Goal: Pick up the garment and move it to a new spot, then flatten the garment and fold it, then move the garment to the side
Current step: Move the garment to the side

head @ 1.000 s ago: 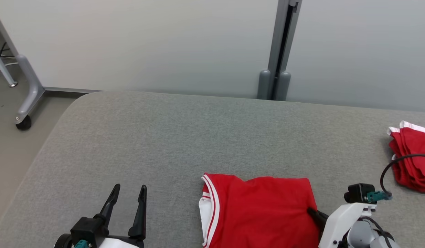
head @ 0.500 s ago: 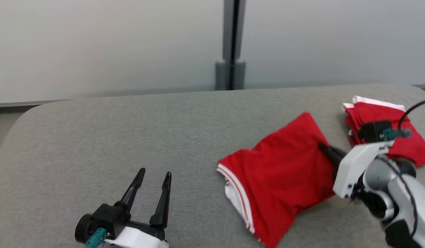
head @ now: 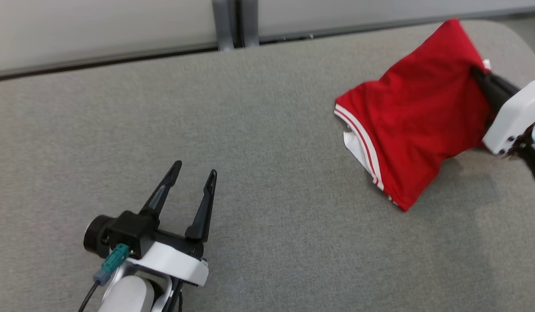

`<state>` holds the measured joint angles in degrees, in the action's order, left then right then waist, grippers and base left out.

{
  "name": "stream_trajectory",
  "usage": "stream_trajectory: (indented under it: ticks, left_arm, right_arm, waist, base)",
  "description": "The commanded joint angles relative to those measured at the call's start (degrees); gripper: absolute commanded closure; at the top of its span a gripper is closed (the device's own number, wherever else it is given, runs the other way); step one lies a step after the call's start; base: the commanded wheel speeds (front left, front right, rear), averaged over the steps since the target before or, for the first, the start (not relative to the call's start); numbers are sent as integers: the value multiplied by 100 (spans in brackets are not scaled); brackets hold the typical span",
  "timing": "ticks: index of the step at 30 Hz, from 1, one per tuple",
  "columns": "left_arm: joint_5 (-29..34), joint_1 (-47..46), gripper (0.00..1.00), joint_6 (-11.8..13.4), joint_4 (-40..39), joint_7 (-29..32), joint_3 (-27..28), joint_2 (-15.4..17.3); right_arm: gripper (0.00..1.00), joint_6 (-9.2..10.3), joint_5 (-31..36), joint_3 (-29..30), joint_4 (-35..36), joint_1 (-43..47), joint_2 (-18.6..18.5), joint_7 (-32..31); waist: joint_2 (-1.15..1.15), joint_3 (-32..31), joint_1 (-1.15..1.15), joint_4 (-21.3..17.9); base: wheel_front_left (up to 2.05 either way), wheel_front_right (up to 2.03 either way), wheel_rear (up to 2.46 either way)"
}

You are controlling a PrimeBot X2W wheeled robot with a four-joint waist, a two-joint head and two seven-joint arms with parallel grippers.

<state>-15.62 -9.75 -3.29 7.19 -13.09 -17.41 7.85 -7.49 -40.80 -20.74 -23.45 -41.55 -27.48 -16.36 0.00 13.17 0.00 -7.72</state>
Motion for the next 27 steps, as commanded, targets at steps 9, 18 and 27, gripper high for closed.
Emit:
stream_trajectory:
  ticks: [9, 18, 27]
  left_arm:
    - [140, -418, 0, -41, -231, 183, -52, 218]
    - [83, -546, 0, -15, -254, 187, -78, 221]
    - [-20, -554, 0, 15, -44, -11, -64, 99]
  right_arm:
    - [100, -2, 140, 647, -546, -430, -335, 310]
    - [58, -2, 1246, 1328, -1713, -677, -161, 300]
    - [0, -2, 2504, 2128, -2425, -890, 45, 262]
  waist:
    - [0, 1071, 0, -415]
    - [0, 1392, 0, -178]
    - [0, 1221, 0, 149]
  base:
    - [0, 0, 0]
    - [0, 0, 0]
    - [0, 0, 0]
